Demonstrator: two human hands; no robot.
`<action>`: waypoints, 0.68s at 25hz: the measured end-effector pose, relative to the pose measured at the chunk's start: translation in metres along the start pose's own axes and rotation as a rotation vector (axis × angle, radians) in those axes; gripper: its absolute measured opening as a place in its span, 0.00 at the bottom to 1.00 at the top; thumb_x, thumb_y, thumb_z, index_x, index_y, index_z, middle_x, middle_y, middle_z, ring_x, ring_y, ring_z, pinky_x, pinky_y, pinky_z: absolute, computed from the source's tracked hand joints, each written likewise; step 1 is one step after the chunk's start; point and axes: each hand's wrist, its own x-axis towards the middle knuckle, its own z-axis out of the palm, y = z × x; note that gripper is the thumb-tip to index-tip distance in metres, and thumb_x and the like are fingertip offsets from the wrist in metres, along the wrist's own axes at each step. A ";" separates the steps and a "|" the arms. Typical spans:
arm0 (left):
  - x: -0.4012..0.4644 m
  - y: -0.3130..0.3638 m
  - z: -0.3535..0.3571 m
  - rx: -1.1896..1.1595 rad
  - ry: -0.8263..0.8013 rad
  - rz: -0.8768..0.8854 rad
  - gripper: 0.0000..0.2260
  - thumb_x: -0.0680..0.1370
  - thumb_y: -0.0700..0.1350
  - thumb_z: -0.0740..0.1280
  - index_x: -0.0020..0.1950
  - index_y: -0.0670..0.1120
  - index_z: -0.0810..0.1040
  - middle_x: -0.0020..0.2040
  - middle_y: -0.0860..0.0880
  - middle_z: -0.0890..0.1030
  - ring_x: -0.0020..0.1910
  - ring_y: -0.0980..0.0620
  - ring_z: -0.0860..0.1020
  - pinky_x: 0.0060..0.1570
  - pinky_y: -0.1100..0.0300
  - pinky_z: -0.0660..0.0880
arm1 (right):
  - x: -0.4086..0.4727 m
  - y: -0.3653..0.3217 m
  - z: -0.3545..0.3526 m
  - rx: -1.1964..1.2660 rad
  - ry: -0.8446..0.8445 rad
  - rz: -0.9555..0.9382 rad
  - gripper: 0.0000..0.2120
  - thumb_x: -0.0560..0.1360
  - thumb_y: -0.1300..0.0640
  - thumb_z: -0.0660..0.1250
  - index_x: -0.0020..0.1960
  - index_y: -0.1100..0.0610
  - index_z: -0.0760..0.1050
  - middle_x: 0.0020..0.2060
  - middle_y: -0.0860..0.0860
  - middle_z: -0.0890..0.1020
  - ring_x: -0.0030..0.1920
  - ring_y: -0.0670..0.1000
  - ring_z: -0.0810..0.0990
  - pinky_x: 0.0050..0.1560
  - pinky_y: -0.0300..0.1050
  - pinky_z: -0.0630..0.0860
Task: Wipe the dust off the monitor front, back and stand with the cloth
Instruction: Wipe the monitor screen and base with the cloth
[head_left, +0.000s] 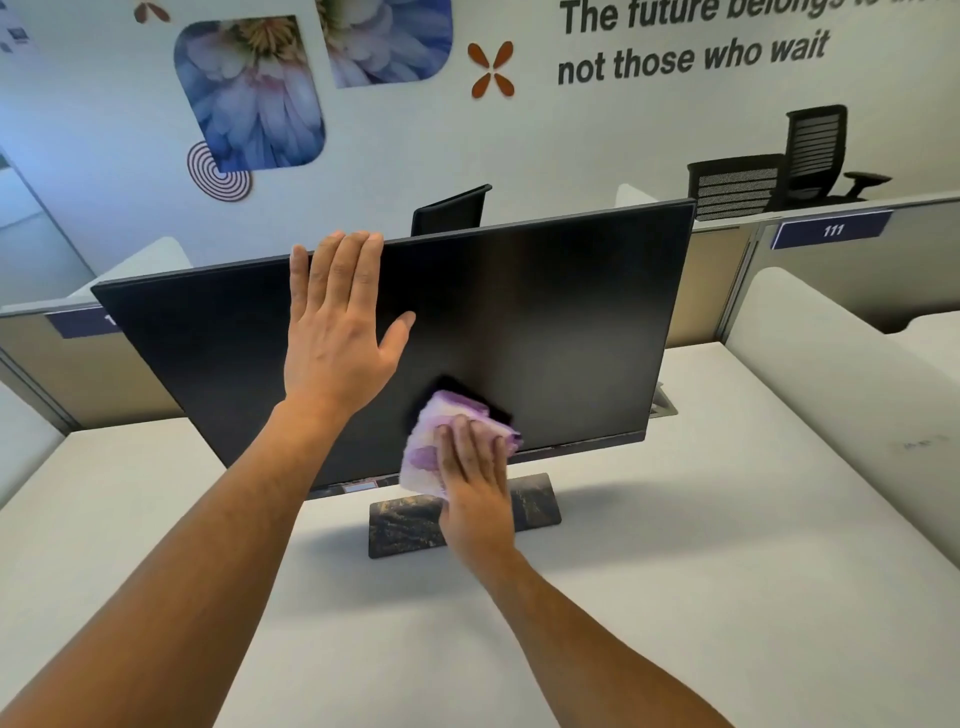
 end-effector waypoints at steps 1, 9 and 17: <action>0.000 0.002 0.001 -0.003 0.003 -0.007 0.33 0.80 0.55 0.62 0.79 0.44 0.53 0.78 0.43 0.59 0.78 0.45 0.52 0.76 0.46 0.40 | -0.001 0.007 -0.006 0.050 0.047 0.120 0.40 0.70 0.66 0.68 0.78 0.60 0.54 0.78 0.58 0.56 0.78 0.63 0.52 0.75 0.63 0.55; 0.001 0.005 0.006 -0.006 0.008 -0.032 0.33 0.80 0.56 0.60 0.79 0.45 0.51 0.78 0.44 0.56 0.78 0.45 0.49 0.76 0.45 0.39 | 0.035 0.068 -0.064 0.657 0.501 0.920 0.37 0.78 0.68 0.54 0.79 0.47 0.42 0.79 0.50 0.48 0.78 0.60 0.52 0.76 0.59 0.54; 0.001 0.003 0.008 -0.023 0.032 -0.048 0.33 0.79 0.57 0.61 0.78 0.46 0.52 0.77 0.44 0.57 0.78 0.45 0.50 0.76 0.47 0.38 | 0.027 0.001 -0.032 0.336 0.198 0.548 0.41 0.74 0.65 0.69 0.79 0.57 0.49 0.78 0.56 0.53 0.78 0.60 0.48 0.70 0.53 0.59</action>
